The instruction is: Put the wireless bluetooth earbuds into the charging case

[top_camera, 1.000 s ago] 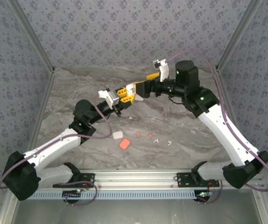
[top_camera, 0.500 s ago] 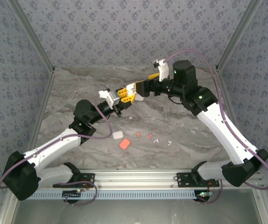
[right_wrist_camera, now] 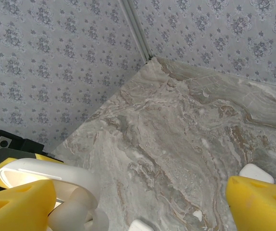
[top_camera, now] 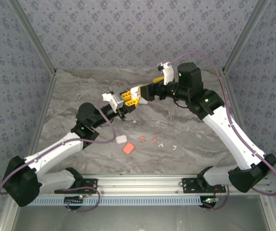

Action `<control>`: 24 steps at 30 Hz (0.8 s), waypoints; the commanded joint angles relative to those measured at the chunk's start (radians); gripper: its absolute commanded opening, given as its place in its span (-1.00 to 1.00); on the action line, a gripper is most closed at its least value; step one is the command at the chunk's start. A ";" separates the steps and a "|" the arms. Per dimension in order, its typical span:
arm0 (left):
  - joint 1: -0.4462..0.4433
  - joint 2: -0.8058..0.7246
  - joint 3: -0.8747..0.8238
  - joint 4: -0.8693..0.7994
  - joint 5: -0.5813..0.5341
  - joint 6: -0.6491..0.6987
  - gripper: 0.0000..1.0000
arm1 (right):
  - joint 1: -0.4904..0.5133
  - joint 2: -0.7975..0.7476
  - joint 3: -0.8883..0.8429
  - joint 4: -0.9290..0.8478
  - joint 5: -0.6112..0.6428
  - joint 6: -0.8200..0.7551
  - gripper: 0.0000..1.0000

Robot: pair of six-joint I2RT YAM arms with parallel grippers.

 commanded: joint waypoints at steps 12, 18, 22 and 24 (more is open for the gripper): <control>-0.005 0.015 0.051 0.049 -0.023 -0.003 -1.00 | -0.005 -0.043 -0.002 -0.045 0.007 -0.030 0.87; -0.004 0.025 0.058 0.054 -0.021 -0.007 -1.00 | -0.009 -0.045 -0.008 -0.052 0.009 -0.035 0.87; -0.004 0.028 0.058 0.054 -0.022 -0.010 -1.00 | -0.012 -0.048 -0.008 -0.054 0.011 -0.035 0.87; -0.004 0.028 0.058 0.055 -0.023 -0.009 -1.00 | -0.014 -0.050 -0.009 -0.057 0.018 -0.036 0.87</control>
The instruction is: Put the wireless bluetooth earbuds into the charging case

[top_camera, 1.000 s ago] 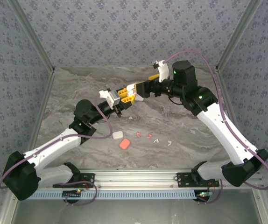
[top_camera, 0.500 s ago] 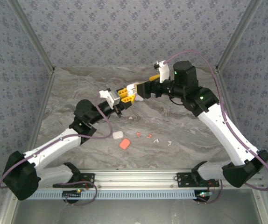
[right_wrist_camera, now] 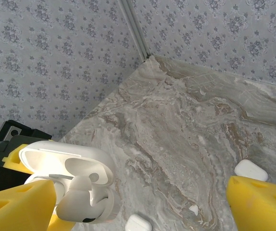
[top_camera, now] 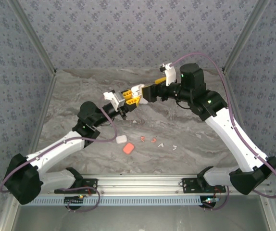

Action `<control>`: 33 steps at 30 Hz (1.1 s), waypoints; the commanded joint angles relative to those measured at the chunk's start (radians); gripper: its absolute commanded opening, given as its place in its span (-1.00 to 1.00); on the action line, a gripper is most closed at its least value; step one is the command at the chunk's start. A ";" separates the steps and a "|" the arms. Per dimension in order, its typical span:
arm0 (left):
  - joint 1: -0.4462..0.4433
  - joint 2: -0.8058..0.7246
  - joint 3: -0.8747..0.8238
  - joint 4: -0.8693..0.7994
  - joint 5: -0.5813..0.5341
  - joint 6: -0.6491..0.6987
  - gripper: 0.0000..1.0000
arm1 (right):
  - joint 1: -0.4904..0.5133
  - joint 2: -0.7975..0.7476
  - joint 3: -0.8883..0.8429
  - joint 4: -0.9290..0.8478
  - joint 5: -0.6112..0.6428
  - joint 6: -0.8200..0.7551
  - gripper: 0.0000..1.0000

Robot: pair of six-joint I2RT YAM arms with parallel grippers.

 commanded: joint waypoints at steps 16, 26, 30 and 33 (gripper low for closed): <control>-0.005 0.004 0.044 0.052 -0.014 -0.014 -1.00 | -0.021 -0.035 -0.021 -0.052 0.033 -0.031 0.87; -0.004 0.010 0.040 0.034 0.033 -0.045 -1.00 | -0.188 -0.111 -0.169 0.238 -0.377 0.170 0.99; -0.005 0.020 0.045 0.041 0.070 -0.067 -1.00 | -0.176 -0.070 -0.191 0.303 -0.485 0.197 1.00; -0.004 0.027 0.054 0.037 0.089 -0.076 -1.00 | -0.147 -0.031 -0.174 0.326 -0.516 0.202 1.00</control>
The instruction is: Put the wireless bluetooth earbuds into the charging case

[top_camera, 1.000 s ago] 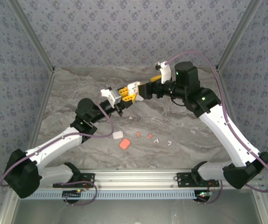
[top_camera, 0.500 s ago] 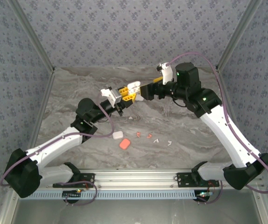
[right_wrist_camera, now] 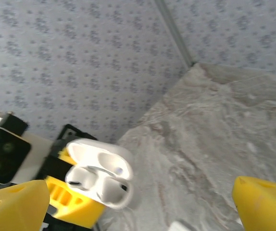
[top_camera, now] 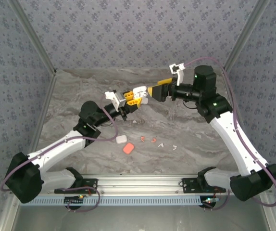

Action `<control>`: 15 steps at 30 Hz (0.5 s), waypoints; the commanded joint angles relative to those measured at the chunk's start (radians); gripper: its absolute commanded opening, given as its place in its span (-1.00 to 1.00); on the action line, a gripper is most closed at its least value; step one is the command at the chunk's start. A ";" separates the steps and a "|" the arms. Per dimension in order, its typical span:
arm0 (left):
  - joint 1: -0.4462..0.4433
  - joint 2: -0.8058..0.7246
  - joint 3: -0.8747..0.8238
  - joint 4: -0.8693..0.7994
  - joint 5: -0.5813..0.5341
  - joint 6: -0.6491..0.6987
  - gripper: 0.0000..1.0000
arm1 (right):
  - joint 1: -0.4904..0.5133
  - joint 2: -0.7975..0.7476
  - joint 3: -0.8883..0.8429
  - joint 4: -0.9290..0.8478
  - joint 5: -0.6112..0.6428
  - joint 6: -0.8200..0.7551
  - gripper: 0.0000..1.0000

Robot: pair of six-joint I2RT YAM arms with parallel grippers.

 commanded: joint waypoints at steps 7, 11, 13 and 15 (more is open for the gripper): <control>-0.004 0.017 0.062 0.031 0.049 -0.032 -1.00 | 0.075 0.074 0.057 0.086 -0.165 0.031 0.99; -0.004 0.019 0.064 0.022 0.043 -0.029 -1.00 | 0.088 0.067 0.065 0.077 -0.190 0.017 0.92; -0.004 0.022 0.062 0.017 0.038 -0.025 -1.00 | 0.091 0.052 0.061 0.081 -0.195 0.009 0.91; -0.005 0.023 0.065 0.012 0.032 -0.023 -1.00 | 0.094 0.031 0.054 0.076 -0.192 -0.009 0.89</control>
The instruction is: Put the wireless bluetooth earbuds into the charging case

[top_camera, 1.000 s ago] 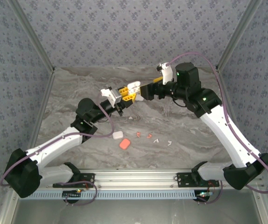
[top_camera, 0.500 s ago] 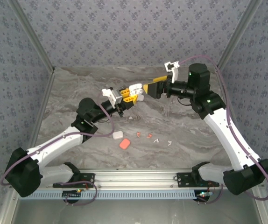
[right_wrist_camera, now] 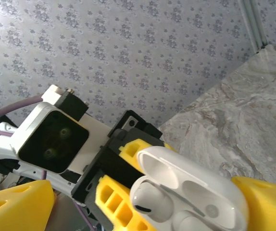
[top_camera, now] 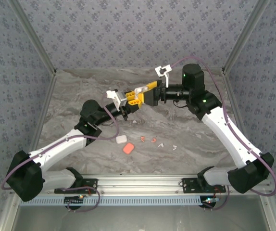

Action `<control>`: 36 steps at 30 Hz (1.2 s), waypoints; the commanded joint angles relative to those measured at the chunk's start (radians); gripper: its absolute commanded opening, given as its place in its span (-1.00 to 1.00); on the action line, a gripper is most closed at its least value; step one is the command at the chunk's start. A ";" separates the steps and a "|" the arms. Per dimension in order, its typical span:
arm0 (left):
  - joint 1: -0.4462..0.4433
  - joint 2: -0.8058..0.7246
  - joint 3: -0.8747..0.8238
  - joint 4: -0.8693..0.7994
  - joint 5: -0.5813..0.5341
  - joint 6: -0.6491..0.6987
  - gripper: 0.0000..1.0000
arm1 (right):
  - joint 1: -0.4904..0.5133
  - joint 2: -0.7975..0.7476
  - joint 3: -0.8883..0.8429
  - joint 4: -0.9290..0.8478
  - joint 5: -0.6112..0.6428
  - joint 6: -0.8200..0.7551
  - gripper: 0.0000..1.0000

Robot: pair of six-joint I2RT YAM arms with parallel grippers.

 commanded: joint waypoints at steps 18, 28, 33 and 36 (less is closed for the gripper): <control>-0.003 0.012 0.053 -0.031 -0.020 -0.015 -1.00 | -0.038 -0.148 -0.009 -0.269 0.351 -0.167 0.97; 0.090 0.061 0.091 -0.321 -0.118 -0.176 -1.00 | -0.075 -0.225 -0.091 -0.344 0.686 -0.191 1.00; 0.204 0.190 0.099 -0.451 -0.103 -0.351 -1.00 | -0.109 -0.227 -0.135 -0.361 0.702 -0.163 1.00; 0.261 0.300 0.103 -0.477 -0.082 -0.432 -1.00 | -0.114 -0.218 -0.153 -0.362 0.695 -0.154 1.00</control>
